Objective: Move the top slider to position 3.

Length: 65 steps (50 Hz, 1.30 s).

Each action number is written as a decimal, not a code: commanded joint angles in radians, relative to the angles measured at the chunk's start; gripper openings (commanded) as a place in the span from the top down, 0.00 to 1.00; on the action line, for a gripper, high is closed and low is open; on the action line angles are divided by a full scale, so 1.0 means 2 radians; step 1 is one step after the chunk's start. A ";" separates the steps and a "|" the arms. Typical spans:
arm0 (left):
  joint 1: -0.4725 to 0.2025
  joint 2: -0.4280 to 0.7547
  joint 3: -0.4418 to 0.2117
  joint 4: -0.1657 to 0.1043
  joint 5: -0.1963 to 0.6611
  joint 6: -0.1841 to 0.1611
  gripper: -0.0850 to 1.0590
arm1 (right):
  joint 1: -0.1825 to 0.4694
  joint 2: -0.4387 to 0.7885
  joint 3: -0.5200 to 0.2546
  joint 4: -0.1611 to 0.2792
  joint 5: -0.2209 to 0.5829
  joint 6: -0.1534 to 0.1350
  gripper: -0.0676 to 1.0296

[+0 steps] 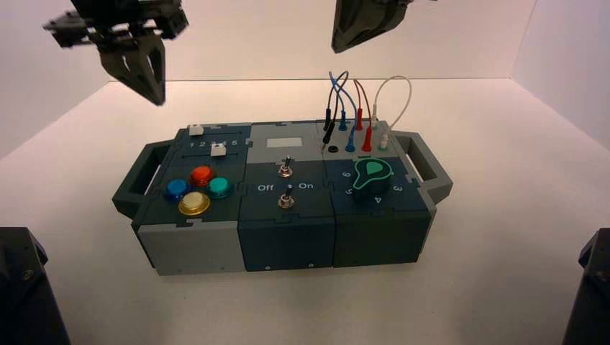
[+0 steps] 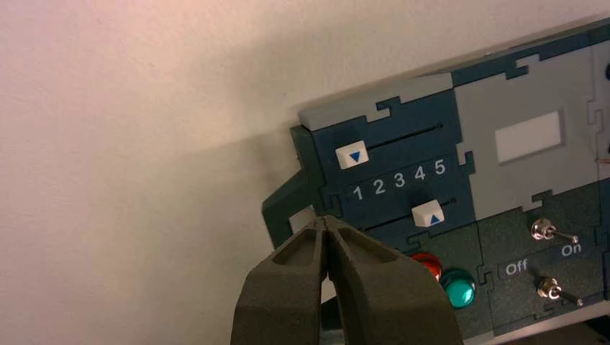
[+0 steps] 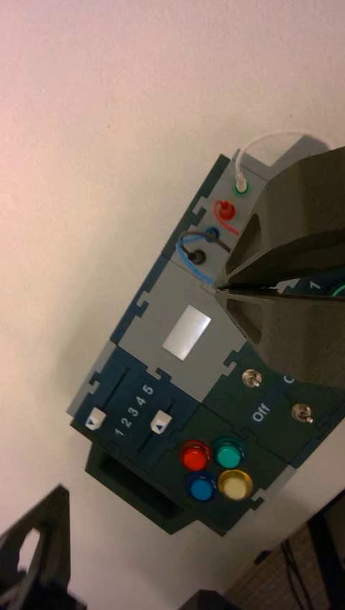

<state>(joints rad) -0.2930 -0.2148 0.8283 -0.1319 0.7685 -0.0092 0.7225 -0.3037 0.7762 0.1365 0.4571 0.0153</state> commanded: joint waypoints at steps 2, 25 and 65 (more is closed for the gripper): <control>-0.002 0.020 -0.015 -0.009 -0.013 -0.002 0.95 | 0.002 -0.005 -0.012 0.002 -0.005 -0.001 0.96; -0.002 0.081 -0.023 -0.032 -0.052 -0.002 0.95 | 0.002 -0.007 -0.008 0.002 -0.009 -0.002 0.96; -0.002 0.104 -0.041 -0.034 -0.064 -0.001 0.95 | 0.002 -0.007 -0.008 0.001 -0.010 -0.003 0.96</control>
<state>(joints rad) -0.2930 -0.0031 0.7716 -0.1979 0.6473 -0.0092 0.7240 -0.3037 0.7762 0.1365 0.4479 0.0107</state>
